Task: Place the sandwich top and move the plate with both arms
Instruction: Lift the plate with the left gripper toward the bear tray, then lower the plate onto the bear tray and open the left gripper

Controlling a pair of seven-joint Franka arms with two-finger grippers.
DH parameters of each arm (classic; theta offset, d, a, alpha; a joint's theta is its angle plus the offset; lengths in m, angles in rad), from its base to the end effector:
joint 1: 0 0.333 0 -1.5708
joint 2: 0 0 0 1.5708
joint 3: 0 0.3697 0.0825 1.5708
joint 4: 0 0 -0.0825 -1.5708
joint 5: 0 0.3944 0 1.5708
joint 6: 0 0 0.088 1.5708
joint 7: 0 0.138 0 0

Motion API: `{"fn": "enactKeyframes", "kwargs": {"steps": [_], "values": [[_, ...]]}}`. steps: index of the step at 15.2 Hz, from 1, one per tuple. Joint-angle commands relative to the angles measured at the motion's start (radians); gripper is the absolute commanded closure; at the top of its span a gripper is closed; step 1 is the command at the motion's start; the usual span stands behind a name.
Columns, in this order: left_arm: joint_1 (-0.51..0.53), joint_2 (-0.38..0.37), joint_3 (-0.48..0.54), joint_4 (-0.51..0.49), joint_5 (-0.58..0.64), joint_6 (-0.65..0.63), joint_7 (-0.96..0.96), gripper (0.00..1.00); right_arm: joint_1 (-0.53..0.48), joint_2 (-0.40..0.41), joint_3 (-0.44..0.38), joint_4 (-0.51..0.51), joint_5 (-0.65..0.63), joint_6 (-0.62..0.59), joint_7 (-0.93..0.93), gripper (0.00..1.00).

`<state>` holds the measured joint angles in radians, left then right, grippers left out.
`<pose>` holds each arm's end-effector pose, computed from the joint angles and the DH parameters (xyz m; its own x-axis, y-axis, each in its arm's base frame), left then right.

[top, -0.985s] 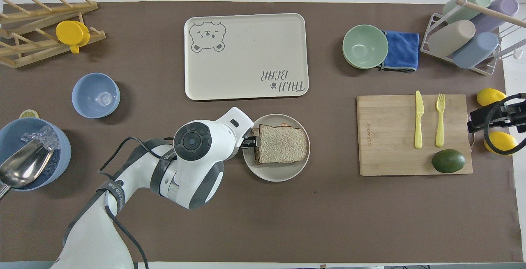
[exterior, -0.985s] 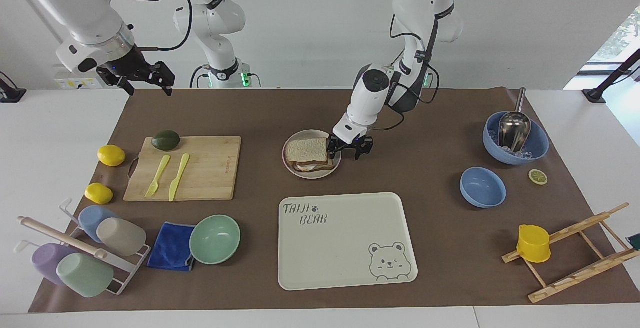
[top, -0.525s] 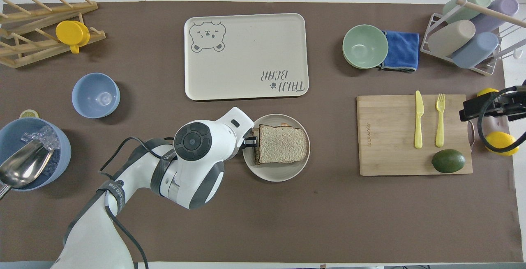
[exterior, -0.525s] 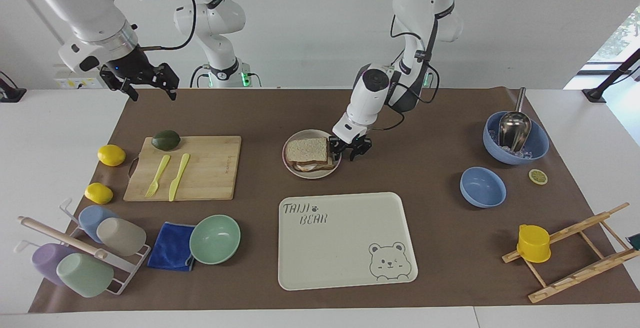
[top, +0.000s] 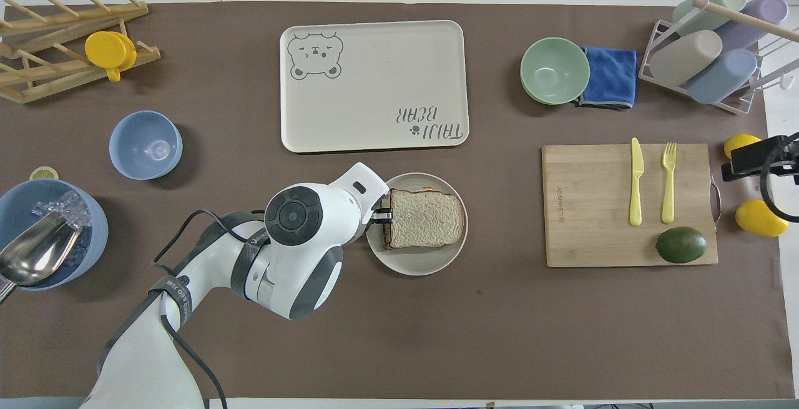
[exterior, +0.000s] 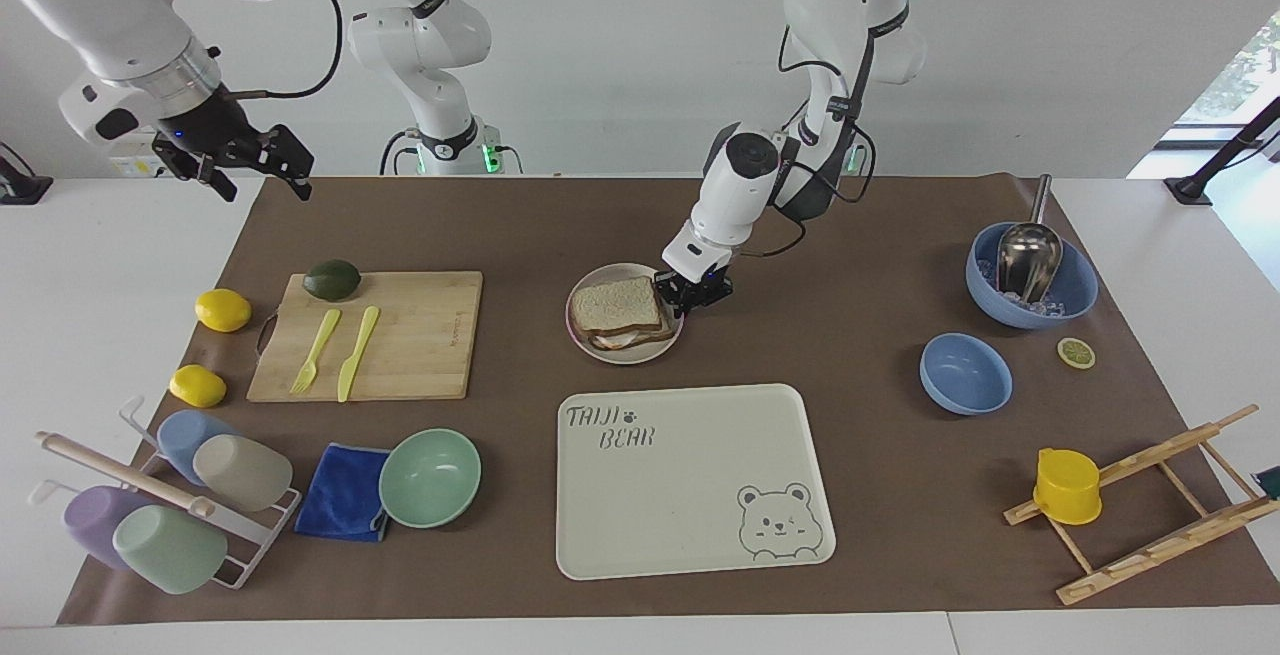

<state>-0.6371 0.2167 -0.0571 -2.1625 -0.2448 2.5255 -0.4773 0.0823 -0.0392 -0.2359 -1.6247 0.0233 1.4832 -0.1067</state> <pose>0.4600 -0.3845 0.3248 0.9993 -0.0215 0.0303 -0.0275 -0.9757 0.2176 0.5311 -0.0815 0.6356 0.9941 -0.0430 -0.0991 -0.0475 -0.9979 -0.0433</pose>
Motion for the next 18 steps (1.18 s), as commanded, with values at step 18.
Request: {"fn": "enactKeyframes", "kwargs": {"steps": [18], "values": [[0.146,0.007,0.017,0.246,-0.131,-0.252,0.008,1.00,-0.006,-0.010,0.012,-0.015,-0.011,0.031,0.087,0.00]]}}
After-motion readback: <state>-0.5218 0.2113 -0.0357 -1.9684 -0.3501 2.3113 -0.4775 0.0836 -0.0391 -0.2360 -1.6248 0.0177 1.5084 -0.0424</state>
